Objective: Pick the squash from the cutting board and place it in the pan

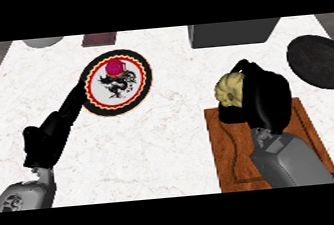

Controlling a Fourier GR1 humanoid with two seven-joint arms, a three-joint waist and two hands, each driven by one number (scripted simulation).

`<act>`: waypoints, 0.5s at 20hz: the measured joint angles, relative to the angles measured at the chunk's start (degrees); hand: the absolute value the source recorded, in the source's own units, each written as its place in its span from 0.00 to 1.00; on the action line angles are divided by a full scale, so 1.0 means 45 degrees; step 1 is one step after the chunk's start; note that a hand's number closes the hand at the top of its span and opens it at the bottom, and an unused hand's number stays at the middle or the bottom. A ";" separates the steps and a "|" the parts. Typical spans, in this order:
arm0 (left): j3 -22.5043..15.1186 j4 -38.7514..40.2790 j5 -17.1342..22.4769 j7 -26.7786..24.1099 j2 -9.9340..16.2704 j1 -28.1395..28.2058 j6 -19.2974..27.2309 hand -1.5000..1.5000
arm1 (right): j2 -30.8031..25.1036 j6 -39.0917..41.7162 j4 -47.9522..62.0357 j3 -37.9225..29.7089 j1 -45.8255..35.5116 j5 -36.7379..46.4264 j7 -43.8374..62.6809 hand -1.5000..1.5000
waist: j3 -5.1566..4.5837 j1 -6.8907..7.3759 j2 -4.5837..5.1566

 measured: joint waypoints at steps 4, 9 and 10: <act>-0.0036 -0.0428 -0.0112 0.0375 -0.0153 0.0020 0.0048 0.50 | -0.0108 -0.1233 0.0024 -0.0818 0.0109 0.0111 -0.0337 1.00 | 0.0000 -0.0012 -0.0004; 0.0183 -0.0166 -0.0147 0.0165 -0.0154 -0.0095 -0.0108 0.50 | -0.0355 -0.2855 0.0734 -0.2457 -0.0002 -0.0828 -0.1339 1.00 | 0.0004 -0.0005 0.0013; 0.0156 -0.0227 -0.0200 0.0114 -0.0185 0.0000 -0.0100 0.50 | -0.0434 -0.3269 0.0894 -0.2809 0.0086 -0.1134 -0.1663 1.00 | 0.0004 0.0000 0.0013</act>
